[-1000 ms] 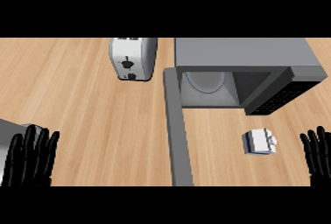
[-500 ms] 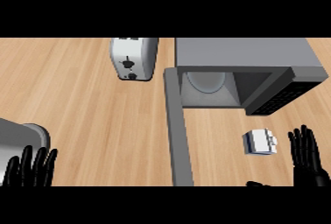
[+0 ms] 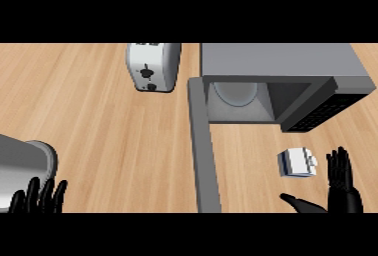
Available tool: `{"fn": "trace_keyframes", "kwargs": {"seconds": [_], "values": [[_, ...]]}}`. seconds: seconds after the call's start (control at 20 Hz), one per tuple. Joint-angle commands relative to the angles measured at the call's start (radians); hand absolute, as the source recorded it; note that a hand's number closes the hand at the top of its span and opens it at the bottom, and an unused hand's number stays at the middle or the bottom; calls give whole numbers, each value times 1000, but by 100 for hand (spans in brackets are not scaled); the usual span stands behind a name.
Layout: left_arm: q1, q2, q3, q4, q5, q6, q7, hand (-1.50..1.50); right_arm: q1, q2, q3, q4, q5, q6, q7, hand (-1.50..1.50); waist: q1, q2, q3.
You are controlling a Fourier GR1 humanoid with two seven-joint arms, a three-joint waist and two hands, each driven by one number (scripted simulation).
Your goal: Pick up the milk, place it into the microwave and close the microwave
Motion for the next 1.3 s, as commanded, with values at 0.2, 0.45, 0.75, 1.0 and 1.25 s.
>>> {"fn": "trace_keyframes", "kwargs": {"seconds": [0.2, 0.45, 0.75, 1.0, 1.25], "values": [[67, 53, 64, -39, 87, -62, -26, -150, -152, -64, -66, 353, -8, 23, -193, -150, 1, 0, 0], [80, 8, -4, 31, -8, -32, -100, -150, -184, -55, -90, 536, -4, 2, -366, -150, 1, 0, 0], [125, 16, -22, -27, 14, -36, -72, -150, -253, -117, -95, 666, 2, 22, -421, -150, 0, 0, 0], [80, 12, -9, 65, 2, -48, -144, -150, -347, -151, -120, 859, 6, 33, -531, -150, 3, 1, 1], [142, 26, -30, -16, 11, -41, -103, -150, -372, -126, -81, 814, 19, 32, -503, -150, 3, 0, 0]]}}
